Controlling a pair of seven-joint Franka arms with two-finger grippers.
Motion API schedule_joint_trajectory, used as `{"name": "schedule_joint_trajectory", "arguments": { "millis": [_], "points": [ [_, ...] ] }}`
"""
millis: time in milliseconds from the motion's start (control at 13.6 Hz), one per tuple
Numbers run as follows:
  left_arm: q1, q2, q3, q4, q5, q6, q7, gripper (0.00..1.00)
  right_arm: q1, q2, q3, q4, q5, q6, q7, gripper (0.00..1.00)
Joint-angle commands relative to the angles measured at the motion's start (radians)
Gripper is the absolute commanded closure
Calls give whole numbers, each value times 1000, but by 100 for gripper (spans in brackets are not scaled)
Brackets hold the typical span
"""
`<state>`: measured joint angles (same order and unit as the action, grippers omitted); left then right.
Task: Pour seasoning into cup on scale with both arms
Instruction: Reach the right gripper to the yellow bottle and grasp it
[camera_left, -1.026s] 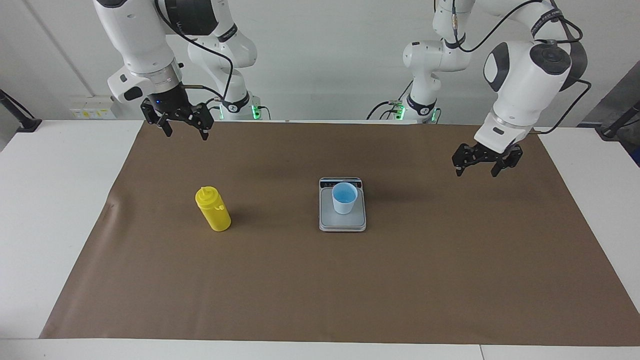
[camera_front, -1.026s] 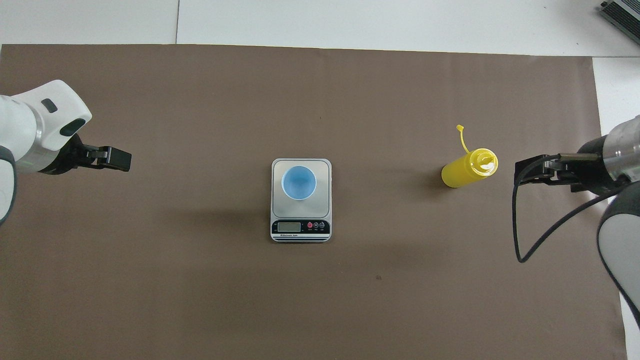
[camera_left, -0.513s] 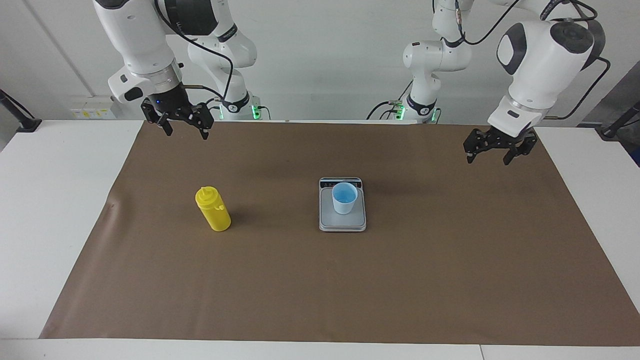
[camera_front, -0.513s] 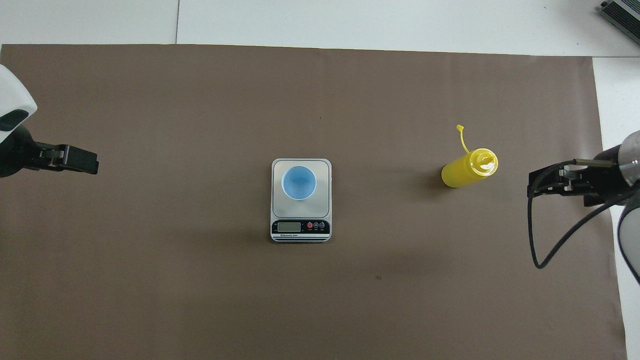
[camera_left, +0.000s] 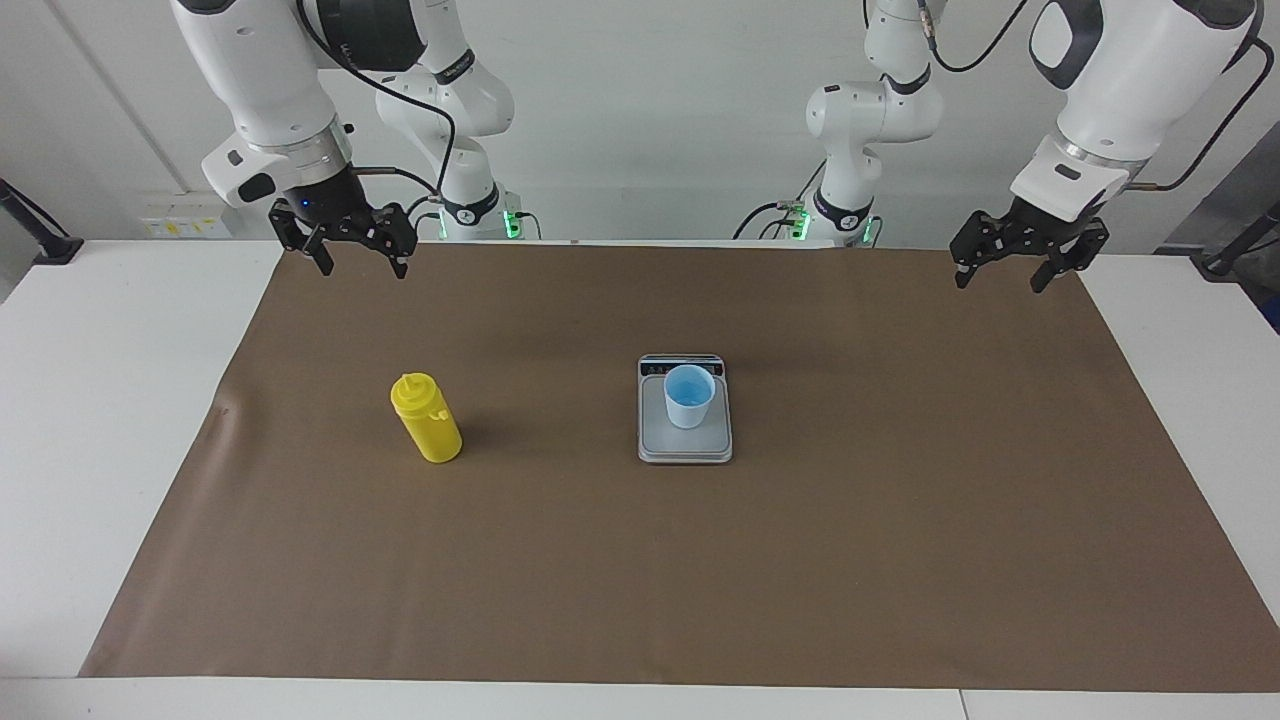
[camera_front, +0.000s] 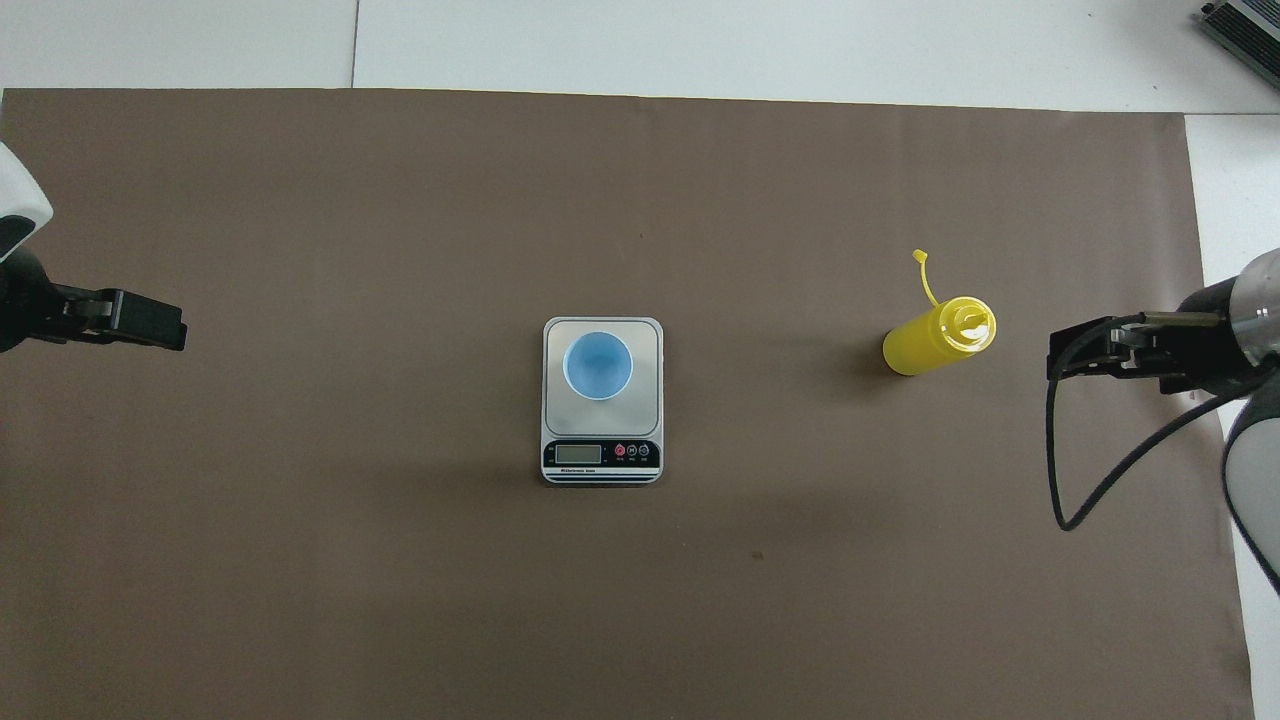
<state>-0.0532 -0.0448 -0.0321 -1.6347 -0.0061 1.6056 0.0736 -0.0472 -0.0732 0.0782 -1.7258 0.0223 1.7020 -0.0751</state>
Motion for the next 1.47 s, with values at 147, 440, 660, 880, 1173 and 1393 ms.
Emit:
{"name": "schedule_joint_trajectory", "arguments": {
  "millis": [147, 440, 660, 880, 1173, 1393],
  "points": [
    [19, -15, -11, -4, -12, -15, 21, 0, -51, -62, -3, -178, 168, 224, -404, 0],
    [15, -10, -14, 12, -11, -16, 25, 0, -135, -53, -5, -282, 422, 349, -757, 0],
    [15, -6, -17, 21, -8, -23, 26, 0, -160, -20, -6, -340, 603, 406, -993, 0],
    [18, 0, -19, 46, -14, -26, 26, 0, -215, 41, -6, -386, 790, 433, -1255, 0],
    [18, -9, -19, 22, -15, -16, 28, 0, -252, 73, -6, -452, 928, 456, -1480, 0],
    [19, -10, -19, 18, -15, -18, 25, 0, -264, 101, -6, -521, 1103, 481, -1661, 0]
  ]
}}
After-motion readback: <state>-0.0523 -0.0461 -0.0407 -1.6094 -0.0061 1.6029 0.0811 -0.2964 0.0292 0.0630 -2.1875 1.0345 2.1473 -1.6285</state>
